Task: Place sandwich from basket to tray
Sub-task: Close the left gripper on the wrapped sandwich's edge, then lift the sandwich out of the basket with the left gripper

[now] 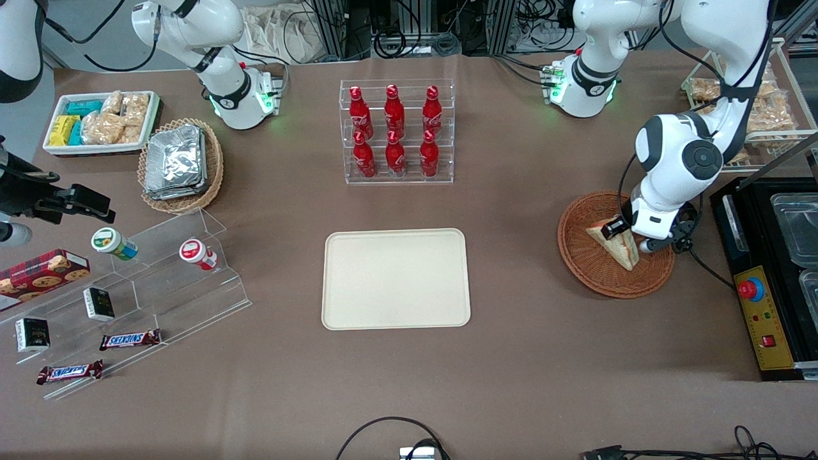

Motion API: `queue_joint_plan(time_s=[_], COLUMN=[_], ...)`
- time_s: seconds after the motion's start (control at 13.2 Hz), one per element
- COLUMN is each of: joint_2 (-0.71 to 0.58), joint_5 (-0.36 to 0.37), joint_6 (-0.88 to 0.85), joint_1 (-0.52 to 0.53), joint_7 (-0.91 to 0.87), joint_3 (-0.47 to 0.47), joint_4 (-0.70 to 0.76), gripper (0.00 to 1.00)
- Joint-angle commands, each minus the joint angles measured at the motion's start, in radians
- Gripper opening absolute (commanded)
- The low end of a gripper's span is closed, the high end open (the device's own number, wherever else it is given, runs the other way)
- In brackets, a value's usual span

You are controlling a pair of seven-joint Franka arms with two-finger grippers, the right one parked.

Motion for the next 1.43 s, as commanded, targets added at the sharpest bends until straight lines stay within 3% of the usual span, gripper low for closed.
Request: queue_joint_plan(time_s=[0.0,0.3,0.68,1.36], joint_2=[-0.005,-0.082,-0.166,-0.119], joint_5=[0.004,0.022,0.025,0.047], joint_6=[0.026,-0.072,-0.213,-0.315], joint_1=[-0.005,-0.008,-0.011,-0.011], joint_7=[0.0,0.067,0.289,0.402], joint_3=[-0.004,-0.012,-0.047,-0.282], joint_4=[-0.014,0.011,0.097,0.296], gripper=[0.2,0.2,0.17,0.15])
